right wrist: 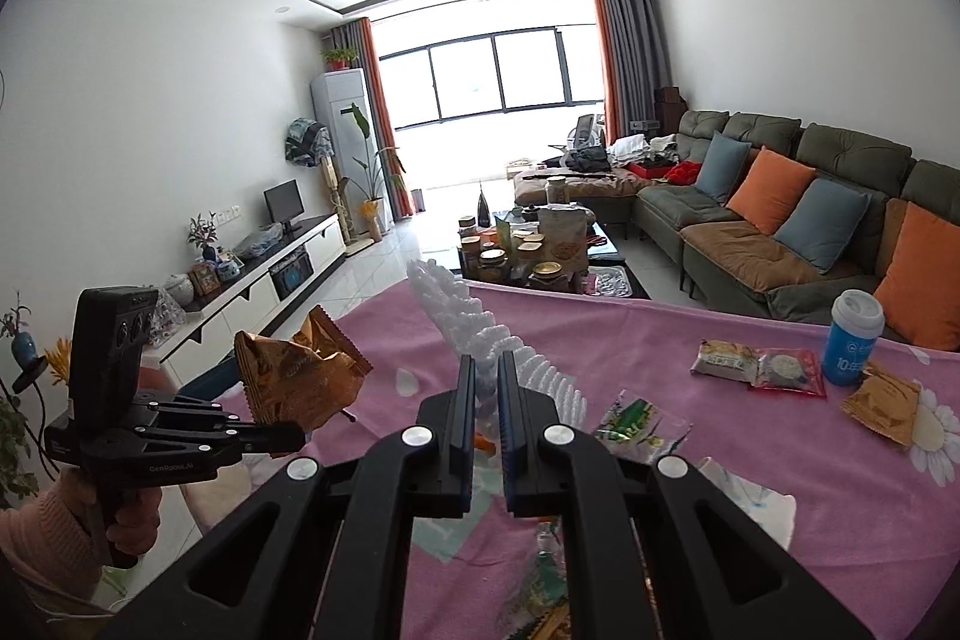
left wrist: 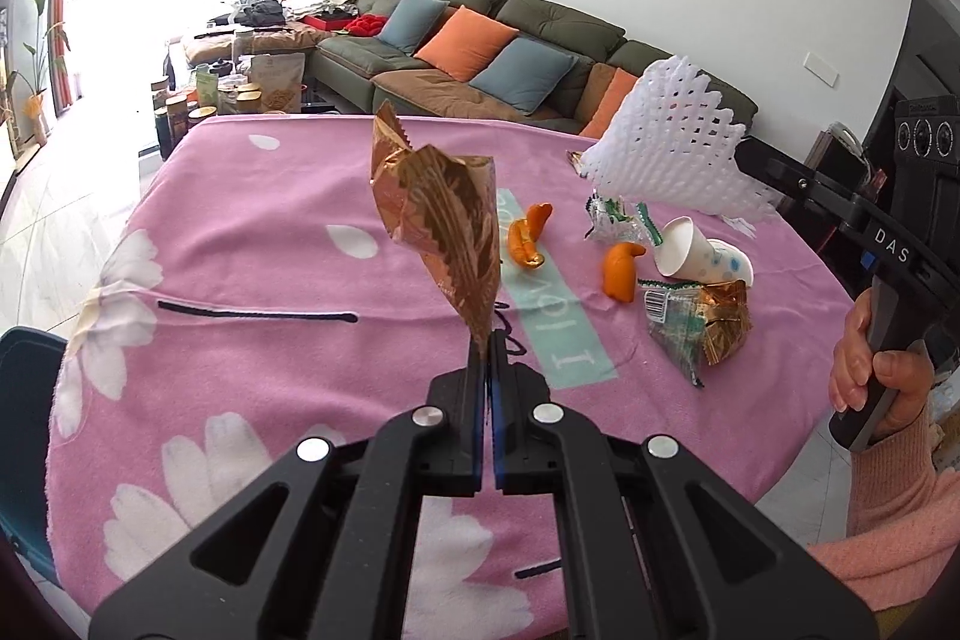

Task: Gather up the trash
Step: 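Carry the snack bag with left tool while right tool carries the foam net over the bin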

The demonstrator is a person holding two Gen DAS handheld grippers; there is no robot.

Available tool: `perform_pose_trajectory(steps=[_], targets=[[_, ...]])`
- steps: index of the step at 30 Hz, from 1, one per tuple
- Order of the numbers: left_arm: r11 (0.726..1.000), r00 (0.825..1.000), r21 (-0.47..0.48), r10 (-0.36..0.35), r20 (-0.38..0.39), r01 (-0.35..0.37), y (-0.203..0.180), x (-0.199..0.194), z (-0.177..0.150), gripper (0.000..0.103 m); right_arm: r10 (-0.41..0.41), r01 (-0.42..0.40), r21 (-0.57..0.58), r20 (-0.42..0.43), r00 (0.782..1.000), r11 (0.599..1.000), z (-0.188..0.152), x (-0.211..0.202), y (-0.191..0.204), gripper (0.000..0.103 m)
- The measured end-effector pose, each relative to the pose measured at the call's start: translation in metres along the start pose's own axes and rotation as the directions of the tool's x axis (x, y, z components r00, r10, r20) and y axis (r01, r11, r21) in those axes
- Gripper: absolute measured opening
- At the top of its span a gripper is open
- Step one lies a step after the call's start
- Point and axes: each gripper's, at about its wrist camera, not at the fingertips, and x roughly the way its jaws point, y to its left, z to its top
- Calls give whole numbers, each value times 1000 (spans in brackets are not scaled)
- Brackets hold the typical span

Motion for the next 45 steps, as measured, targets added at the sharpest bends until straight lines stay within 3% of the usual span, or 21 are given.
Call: perform_pose_trajectory(steps=[8,21,31,45], targets=[[997,998,-54,56,20,-55,29,-34,-15,2,179,-179,18,-52,982,984,-1,37,41,6],[972,983,-166,178,45,-169,85,-86,-37,2,390,-386,51,-132,912,921,7,95,96,6],[941,964,-240,259,56,-238,119,-115,-48,2,472,-473,41,-184,862,880,16,130,134,6],[869,921,-344,389,28,-356,183,-146,-62,2,579,-587,46,-245,778,809,32,188,201,6]])
